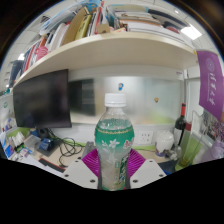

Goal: Pour water

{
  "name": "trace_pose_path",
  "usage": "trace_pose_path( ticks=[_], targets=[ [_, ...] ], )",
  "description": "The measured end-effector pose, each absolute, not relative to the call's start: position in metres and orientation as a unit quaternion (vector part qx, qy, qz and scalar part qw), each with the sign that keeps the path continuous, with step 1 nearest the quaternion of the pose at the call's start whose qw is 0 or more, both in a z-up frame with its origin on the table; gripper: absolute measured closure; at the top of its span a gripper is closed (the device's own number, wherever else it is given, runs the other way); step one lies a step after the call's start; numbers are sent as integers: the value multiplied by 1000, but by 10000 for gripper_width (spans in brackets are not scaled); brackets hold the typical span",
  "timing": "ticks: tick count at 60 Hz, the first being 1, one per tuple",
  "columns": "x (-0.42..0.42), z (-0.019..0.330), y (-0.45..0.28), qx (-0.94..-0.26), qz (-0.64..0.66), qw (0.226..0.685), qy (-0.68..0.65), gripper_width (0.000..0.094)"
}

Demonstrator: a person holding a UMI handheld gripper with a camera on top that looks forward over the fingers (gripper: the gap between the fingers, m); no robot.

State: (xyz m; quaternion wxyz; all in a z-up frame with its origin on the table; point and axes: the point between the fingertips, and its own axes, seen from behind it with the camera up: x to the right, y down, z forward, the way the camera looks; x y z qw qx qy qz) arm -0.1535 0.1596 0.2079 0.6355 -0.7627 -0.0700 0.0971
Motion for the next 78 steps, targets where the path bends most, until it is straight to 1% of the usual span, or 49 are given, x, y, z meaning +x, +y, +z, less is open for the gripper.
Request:
trace_pose_path(
  ticks=[4, 13, 22, 26, 28, 32, 35, 41, 45, 47, 48, 49, 50, 51, 52, 54, 60, 64, 68, 73, 78],
  targets=[
    [-146, 173, 162, -774, 103, 620, -70, 621],
    [-139, 128, 168, -781, 114, 609, -84, 620],
    [-134, 110, 179, -770, 116, 621, -88, 621],
    [-132, 97, 183, -773, 117, 618, -83, 616],
    [-131, 101, 184, -765, 118, 628, -80, 606],
    [-130, 100, 183, -761, 113, 634, -80, 610],
    [-131, 100, 181, -758, 105, 638, -82, 580],
    [-131, 101, 181, -751, 84, 649, -88, 473],
    [-131, 101, 180, -753, 81, 647, -90, 411],
    [-129, 96, 179, -761, 78, 638, -87, 312],
    [-127, 94, 178, -765, 75, 634, -84, 245],
    [-125, 92, 177, -767, 72, 632, -81, 160],
    [-123, 91, 176, -770, 69, 630, -79, 109],
    [-120, 91, 173, -771, 66, 629, -77, 62],
    [-118, 91, 171, -772, 62, 628, -75, 75],
    [-113, 89, 164, -775, 52, 625, -73, 108],
    [-102, 83, 121, -792, 19, 605, -78, 82],
    [-99, 85, 79, -802, 7, 593, -74, 81],
    [-104, 88, 30, -819, 1, 570, -64, 85],
    [-125, 102, -31, -837, 11, 545, -36, 88],
    [-154, 123, -84, -848, 30, 530, -17, 78]
  ],
)
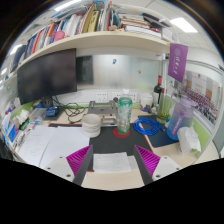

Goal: Pour water

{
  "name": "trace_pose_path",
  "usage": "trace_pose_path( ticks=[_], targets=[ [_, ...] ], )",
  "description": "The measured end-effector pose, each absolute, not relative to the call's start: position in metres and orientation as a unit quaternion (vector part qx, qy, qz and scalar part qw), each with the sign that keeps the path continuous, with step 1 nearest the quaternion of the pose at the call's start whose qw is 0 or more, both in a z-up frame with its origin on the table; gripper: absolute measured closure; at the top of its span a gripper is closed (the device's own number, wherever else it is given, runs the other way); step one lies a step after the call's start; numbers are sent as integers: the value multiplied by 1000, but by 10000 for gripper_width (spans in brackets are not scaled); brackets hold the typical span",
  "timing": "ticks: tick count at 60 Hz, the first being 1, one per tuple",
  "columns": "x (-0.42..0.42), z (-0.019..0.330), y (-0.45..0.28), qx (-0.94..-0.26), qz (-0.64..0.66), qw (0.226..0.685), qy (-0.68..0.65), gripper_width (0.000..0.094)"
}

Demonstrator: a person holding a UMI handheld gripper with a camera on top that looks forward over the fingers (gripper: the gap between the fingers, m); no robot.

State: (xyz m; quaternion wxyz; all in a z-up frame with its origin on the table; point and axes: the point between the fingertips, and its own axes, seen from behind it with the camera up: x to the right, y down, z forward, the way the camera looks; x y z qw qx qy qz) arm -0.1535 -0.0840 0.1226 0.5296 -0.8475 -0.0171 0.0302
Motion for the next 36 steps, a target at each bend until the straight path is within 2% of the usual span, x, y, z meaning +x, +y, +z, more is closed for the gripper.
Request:
trace_pose_path(
  ticks=[7, 21, 36],
  targets=[
    [-193, 155, -139, -857, 57, 513, 6, 76],
    [-233, 225, -194, -841, 66, 538, -1, 76],
    [-236, 259, -218, -819, 57, 571, -5, 84]
  ],
)
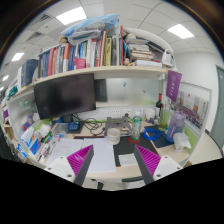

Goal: Pour water

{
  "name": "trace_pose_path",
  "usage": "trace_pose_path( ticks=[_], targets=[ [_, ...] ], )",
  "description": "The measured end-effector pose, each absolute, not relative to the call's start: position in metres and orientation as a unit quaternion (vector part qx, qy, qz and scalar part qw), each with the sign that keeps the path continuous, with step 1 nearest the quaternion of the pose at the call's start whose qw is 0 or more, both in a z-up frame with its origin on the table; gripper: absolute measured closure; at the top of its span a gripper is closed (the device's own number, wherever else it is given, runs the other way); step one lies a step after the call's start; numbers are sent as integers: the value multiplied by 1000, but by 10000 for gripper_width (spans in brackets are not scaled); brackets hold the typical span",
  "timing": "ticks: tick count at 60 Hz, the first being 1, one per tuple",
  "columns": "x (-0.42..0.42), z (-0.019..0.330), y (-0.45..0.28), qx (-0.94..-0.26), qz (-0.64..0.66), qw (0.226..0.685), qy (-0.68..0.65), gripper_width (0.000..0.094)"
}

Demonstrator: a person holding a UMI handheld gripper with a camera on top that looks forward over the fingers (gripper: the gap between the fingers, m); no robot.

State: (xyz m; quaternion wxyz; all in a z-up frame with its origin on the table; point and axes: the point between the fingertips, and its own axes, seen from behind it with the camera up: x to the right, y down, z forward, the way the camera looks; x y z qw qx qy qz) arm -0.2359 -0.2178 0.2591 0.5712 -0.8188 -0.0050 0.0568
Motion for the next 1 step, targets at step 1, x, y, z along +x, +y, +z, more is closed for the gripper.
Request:
trace_pose_path(
  ticks=[1],
  targets=[
    [-236, 259, -219, -819, 57, 571, -4, 84]
  ],
)
